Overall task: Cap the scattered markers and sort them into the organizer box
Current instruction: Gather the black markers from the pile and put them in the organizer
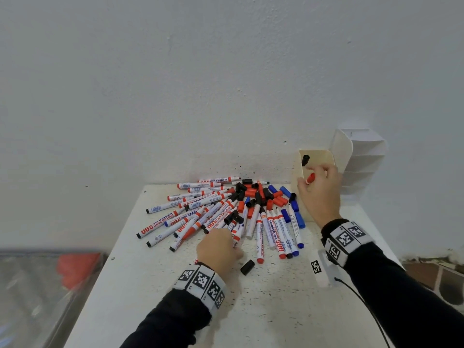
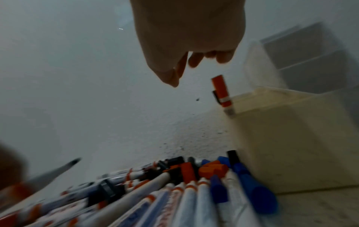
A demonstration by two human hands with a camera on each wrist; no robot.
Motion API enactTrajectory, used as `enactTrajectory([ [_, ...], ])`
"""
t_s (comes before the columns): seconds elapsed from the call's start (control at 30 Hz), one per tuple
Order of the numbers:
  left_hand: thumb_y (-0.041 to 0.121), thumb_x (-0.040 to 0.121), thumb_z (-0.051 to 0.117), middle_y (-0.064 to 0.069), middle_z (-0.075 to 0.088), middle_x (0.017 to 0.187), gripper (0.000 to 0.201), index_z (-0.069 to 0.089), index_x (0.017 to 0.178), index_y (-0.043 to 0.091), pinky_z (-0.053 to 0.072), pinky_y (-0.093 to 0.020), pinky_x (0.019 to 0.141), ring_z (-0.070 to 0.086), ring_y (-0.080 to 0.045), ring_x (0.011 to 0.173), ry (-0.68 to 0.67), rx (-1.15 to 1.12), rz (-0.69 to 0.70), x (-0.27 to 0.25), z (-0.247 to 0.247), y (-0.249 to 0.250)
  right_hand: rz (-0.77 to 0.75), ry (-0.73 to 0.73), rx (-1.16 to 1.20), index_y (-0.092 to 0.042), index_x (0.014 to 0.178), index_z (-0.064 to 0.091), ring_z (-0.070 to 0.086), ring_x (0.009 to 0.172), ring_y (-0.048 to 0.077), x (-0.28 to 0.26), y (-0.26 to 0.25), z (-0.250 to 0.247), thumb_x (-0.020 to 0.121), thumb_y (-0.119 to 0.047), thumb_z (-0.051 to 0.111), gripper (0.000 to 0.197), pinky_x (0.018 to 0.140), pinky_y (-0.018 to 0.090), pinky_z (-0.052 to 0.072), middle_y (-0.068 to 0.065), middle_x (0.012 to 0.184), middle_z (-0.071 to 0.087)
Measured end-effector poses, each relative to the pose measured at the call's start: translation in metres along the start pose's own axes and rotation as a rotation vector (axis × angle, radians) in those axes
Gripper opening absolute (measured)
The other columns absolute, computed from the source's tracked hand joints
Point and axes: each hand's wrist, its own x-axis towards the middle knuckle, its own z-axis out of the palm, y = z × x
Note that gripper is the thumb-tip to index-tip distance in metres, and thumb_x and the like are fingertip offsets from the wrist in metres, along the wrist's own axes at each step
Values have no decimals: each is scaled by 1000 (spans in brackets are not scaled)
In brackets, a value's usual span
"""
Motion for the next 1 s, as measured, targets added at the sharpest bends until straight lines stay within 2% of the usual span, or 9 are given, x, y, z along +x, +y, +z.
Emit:
enactTrajectory([
  [0.03, 32, 86, 59, 4, 40, 69, 24, 44, 78, 15, 37, -19, 53, 43, -9, 61, 35, -77, 0, 2, -1, -2, -74, -19, 21, -11, 101, 61, 49, 97, 22, -6, -10, -2, 83, -18, 61, 18, 86, 36, 47, 4, 100, 52],
  [0.1, 29, 84, 61, 4, 40, 69, 31, 37, 69, 18, 33, -16, 50, 37, -7, 57, 93, -216, 24, 4, -2, -6, -234, -316, 80, -15, 89, 63, 49, 89, 13, -22, -29, -4, 85, -19, 60, 7, 84, 33, 47, -4, 91, 53],
  [0.2, 26, 84, 60, 3, 40, 74, 27, 37, 71, 19, 29, -17, 51, 34, -7, 58, 191, -318, 84, 6, -3, -8, -383, -992, -16, -26, 101, 65, 38, 100, 6, -50, -49, 2, 82, -36, 64, 21, 93, 28, 37, -8, 104, 48],
  [0.3, 24, 84, 56, 1, 43, 78, 18, 41, 79, 16, 29, -19, 52, 35, -7, 59, 251, -354, 129, 6, -2, -10, -423, -1235, -55, -30, 108, 64, 32, 105, 10, -76, -51, 14, 74, -43, 71, 37, 92, 29, 34, -7, 107, 39],
  [0.47, 25, 93, 44, 6, 48, 68, 11, 46, 99, 17, 31, -20, 47, 41, -7, 54, 295, -347, 151, 5, 2, -12, -422, -1133, -2, -21, 104, 64, 39, 102, 13, -82, -53, 19, 83, -36, 64, 26, 86, 26, 37, -1, 110, 49],
  [0.57, 28, 98, 33, 5, 52, 77, 21, 46, 111, 18, 29, -18, 47, 45, -7, 58, 325, -263, 156, 4, 3, -15, -210, -942, 177, -20, 116, 54, 49, 79, 5, -73, -58, 14, 93, -27, 52, 25, 62, 9, 37, -5, 97, 57],
  [0.63, 30, 99, 29, 4, 55, 82, 27, 45, 116, 18, 34, -21, 50, 51, -10, 64, 327, -218, 147, 4, 5, -17, -70, -782, 265, -21, 119, 49, 50, 64, 5, -68, -57, 15, 96, -23, 46, 23, 54, 10, 39, -8, 84, 54],
  [0.87, 35, 100, 29, 1, 63, 100, 32, 43, 125, 21, 44, -25, 58, 61, -15, 82, 279, -115, 135, 4, 6, -18, 202, -534, 502, -22, 106, 46, 63, 95, 16, -63, -58, 29, 94, -9, 48, 18, 83, 29, 54, -4, 101, 54],
  [1.0, 35, 100, 30, 0, 63, 105, 32, 43, 126, 23, 46, -28, 62, 61, -16, 85, 293, -147, 156, 3, 7, -17, 287, -538, 601, -13, 117, 50, 58, 102, 13, -65, -64, 32, 94, -9, 48, 23, 85, 21, 49, -2, 108, 55],
])
